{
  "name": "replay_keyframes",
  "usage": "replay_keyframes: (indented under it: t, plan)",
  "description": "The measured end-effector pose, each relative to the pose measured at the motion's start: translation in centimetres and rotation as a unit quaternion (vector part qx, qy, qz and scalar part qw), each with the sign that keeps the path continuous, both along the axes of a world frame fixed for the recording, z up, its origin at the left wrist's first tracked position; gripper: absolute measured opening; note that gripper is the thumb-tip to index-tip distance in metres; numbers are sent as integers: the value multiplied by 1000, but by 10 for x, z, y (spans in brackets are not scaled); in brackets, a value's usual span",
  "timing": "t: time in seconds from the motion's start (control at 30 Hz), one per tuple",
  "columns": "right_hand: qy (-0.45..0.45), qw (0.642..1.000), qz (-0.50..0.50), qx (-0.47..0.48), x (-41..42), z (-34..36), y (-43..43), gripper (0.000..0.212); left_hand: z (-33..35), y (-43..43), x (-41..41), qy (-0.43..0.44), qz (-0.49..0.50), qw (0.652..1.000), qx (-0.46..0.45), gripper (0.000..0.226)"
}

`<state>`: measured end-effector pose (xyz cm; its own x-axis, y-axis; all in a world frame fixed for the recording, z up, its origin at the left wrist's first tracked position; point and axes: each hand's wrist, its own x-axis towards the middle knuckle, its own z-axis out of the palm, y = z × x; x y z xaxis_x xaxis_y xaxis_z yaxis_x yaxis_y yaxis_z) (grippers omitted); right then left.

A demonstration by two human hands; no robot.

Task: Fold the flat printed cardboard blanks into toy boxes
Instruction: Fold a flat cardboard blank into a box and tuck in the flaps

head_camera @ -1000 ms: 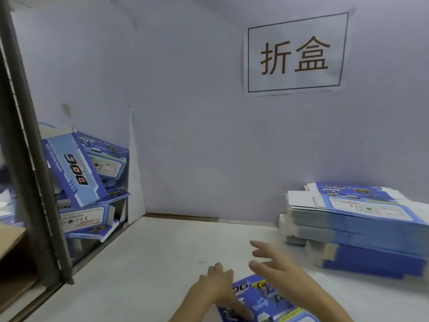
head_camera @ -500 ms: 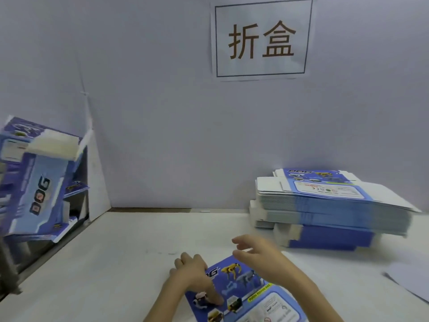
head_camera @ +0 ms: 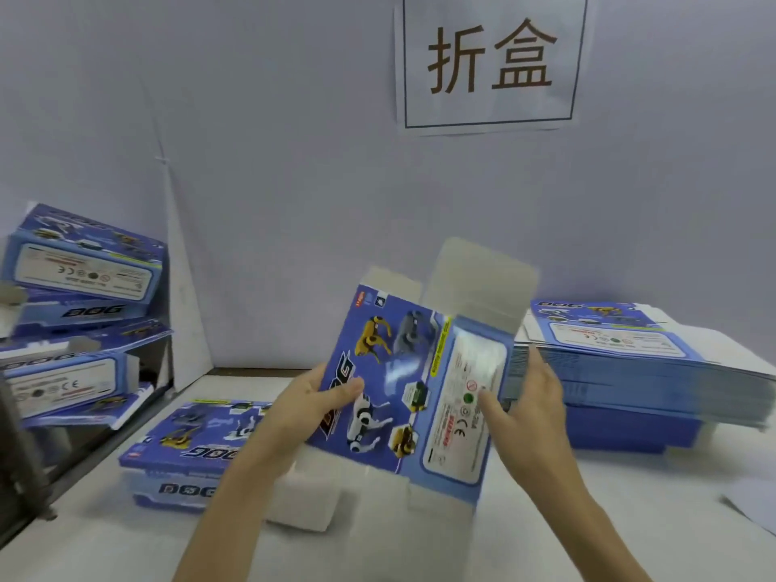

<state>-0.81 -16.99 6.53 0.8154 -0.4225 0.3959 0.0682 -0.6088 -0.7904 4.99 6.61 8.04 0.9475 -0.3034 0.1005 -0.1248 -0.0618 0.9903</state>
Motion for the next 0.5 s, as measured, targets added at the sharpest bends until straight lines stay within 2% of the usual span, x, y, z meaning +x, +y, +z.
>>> replay_keyframes:
  t: [0.07,0.13,0.2,0.3,0.4,0.5]
  plan:
    - [6,994,41,103,-1,1,3,75,5,-4,-4,-25,16,998,-51,39]
    - [-18,974,101,203,-1,1,7,56,6,-13,-9,-47,21,996,-66,31]
    - [-67,965,123,222,1,-1,6,49,5,-24,-14,-78,38,995,-56,28]
    - [-101,951,151,250,-5,6,7,53,6,-34,-19,-115,55,991,-44,48]
    - [-95,948,173,250,-9,11,6,72,7,-37,-21,-135,79,987,-26,70]
    - [-81,942,211,247,-10,12,9,83,6,-41,-22,-132,74,988,-21,76]
